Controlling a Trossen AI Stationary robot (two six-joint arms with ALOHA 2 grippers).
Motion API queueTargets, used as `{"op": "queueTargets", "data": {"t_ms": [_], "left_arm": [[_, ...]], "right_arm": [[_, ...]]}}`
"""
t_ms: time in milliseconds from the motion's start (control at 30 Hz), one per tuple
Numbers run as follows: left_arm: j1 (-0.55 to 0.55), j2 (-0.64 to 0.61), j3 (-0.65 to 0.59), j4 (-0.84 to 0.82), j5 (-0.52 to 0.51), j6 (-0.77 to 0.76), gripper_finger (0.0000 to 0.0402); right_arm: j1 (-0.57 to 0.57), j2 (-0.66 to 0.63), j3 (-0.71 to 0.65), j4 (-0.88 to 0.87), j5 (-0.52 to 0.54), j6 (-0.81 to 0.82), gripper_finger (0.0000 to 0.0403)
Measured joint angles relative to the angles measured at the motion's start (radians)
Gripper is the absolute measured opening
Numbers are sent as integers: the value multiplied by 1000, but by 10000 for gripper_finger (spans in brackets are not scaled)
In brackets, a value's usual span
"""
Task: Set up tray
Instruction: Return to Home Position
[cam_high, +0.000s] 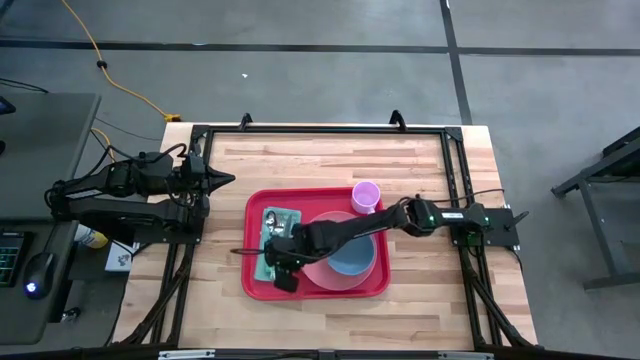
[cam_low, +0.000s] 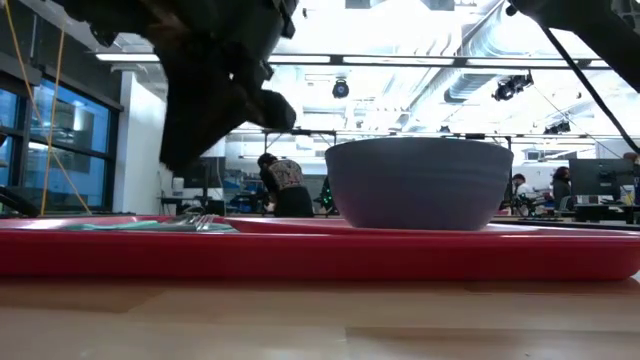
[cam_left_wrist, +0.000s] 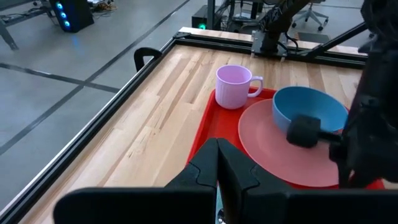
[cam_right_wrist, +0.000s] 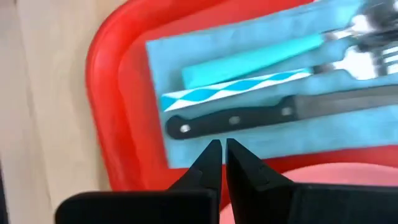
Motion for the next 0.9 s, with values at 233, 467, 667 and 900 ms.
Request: {"op": "queueTargets", "data": {"t_ms": [233, 467, 667, 900], "left_arm": [[0, 0, 0, 0, 0, 0, 37], [0, 0, 0, -14, 5, 28, 37], [0, -16, 0, -30, 46, 41, 37], [0, -101, 0, -26, 63, 50, 37]], "right_arm": [[-52, -106, -32, -84, 95, -43, 0], [-111, -283, -31, -122, 164, -169, 0], [-164, -464, -31, -147, 160, -280, 0], [-226, -670, -34, -176, 125, -342, 0]]}}
